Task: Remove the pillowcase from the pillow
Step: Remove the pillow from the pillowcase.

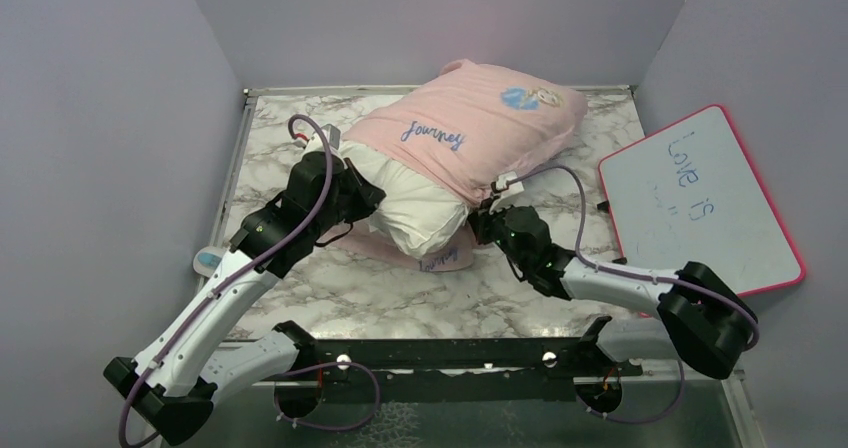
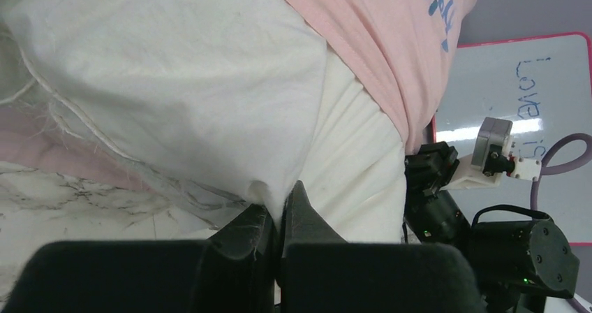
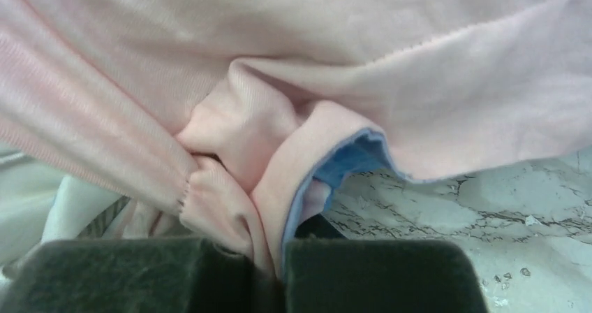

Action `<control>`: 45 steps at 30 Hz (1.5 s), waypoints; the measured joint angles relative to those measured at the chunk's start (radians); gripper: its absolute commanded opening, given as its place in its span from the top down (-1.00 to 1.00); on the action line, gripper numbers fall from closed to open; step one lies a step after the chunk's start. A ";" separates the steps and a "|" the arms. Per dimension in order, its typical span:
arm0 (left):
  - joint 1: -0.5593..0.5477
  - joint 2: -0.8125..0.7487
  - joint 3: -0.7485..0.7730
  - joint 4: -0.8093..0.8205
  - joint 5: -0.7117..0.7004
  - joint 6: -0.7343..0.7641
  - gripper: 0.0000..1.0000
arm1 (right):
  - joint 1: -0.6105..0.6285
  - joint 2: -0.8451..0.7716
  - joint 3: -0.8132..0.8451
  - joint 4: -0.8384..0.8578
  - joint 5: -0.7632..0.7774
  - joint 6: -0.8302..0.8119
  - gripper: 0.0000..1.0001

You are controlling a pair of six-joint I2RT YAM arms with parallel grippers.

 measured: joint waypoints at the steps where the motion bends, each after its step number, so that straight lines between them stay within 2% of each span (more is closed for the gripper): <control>1: 0.000 0.000 0.004 -0.007 0.000 0.002 1.00 | -0.005 -0.017 0.002 -0.021 -0.007 0.006 0.83; 5: 0.000 -0.009 0.002 -0.013 0.009 0.006 1.00 | -0.031 -0.122 0.006 -0.137 -0.111 0.033 -0.20; 9: 0.005 -0.053 -0.062 0.035 0.032 0.004 1.00 | -0.058 -0.292 0.011 -0.322 -0.183 0.079 -0.34; 12: 0.007 -0.062 -0.103 0.046 0.052 0.002 1.00 | -0.064 -0.417 0.015 -0.407 -0.277 0.056 -0.41; 14: 0.007 -0.059 -0.121 0.049 0.067 0.002 1.00 | -0.064 -0.499 0.015 -0.430 -0.344 0.015 -0.79; 15: 0.007 -0.059 -0.128 0.051 0.072 0.002 1.00 | -0.064 -0.536 0.015 -0.426 -0.370 -0.006 -0.90; 19: 0.007 -0.057 -0.132 0.061 0.080 0.002 1.00 | -0.064 -0.588 0.026 -0.364 -0.503 -0.105 -0.92; 24: 0.007 -0.053 -0.135 0.084 0.084 0.004 1.00 | -0.036 -0.420 0.184 -0.368 -0.630 -0.271 -0.92; 26: 0.007 -0.047 -0.136 0.088 0.083 0.006 1.00 | 0.019 -0.365 0.219 -0.349 -0.609 -0.349 -0.94; 33: 0.007 0.006 -0.133 0.103 0.082 0.014 1.00 | 0.267 -0.329 0.182 -0.274 -0.577 -0.726 -1.00; 38: 0.007 0.014 -0.124 0.106 0.083 0.018 1.00 | 0.387 -0.205 0.211 -0.260 -0.477 -0.932 -1.00; 42: 0.007 0.013 -0.122 0.104 0.084 0.021 1.00 | 0.433 -0.055 0.211 -0.213 -0.274 -1.058 -1.00; 45: 0.007 0.005 -0.121 0.102 0.091 0.020 1.00 | 0.436 0.051 0.202 -0.087 -0.118 -1.160 -1.00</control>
